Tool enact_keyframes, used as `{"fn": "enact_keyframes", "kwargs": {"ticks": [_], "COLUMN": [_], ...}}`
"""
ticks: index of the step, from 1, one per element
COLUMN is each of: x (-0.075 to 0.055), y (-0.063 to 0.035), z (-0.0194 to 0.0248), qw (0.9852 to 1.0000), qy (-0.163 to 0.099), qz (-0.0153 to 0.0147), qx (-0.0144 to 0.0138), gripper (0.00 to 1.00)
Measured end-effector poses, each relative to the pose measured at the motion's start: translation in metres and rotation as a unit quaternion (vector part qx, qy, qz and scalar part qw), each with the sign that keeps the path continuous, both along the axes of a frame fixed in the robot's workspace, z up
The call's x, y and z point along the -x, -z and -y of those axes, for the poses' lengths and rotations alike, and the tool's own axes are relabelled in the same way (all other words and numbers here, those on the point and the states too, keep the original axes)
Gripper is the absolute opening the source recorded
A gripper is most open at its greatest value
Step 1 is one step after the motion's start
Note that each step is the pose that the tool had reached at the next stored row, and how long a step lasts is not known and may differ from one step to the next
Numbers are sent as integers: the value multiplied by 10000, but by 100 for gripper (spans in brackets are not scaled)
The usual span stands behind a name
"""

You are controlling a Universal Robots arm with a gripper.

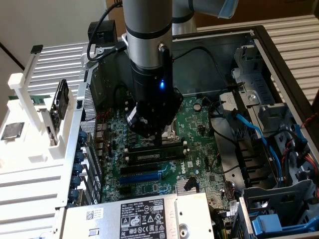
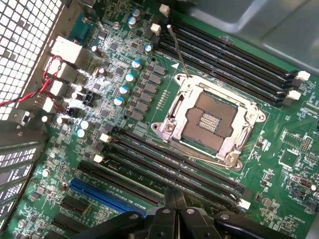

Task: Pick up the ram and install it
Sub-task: 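Press down the ram until it locks into place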

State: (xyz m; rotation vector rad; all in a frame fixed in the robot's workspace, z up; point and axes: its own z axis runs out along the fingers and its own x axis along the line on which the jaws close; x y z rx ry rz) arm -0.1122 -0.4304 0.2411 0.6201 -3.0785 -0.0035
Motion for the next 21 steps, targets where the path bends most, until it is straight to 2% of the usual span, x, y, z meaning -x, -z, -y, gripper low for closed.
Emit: {"fn": "enact_keyframes", "kwargs": {"ticks": [3, 4, 7, 11, 15, 21], "x": [0, 0, 0, 0, 0, 1], "y": [1, 3, 4, 5, 7, 11], "z": [0, 0, 0, 0, 0, 0], "qw": [9997, 9988, 9973, 9945, 9910, 9840], "qy": [243, 488, 733, 1044, 1341, 1782], "qz": [0, 0, 0, 0, 0, 0], "qx": [0, 0, 0, 0, 0, 0], "gripper": [10, 10, 10, 10, 10, 10]}}
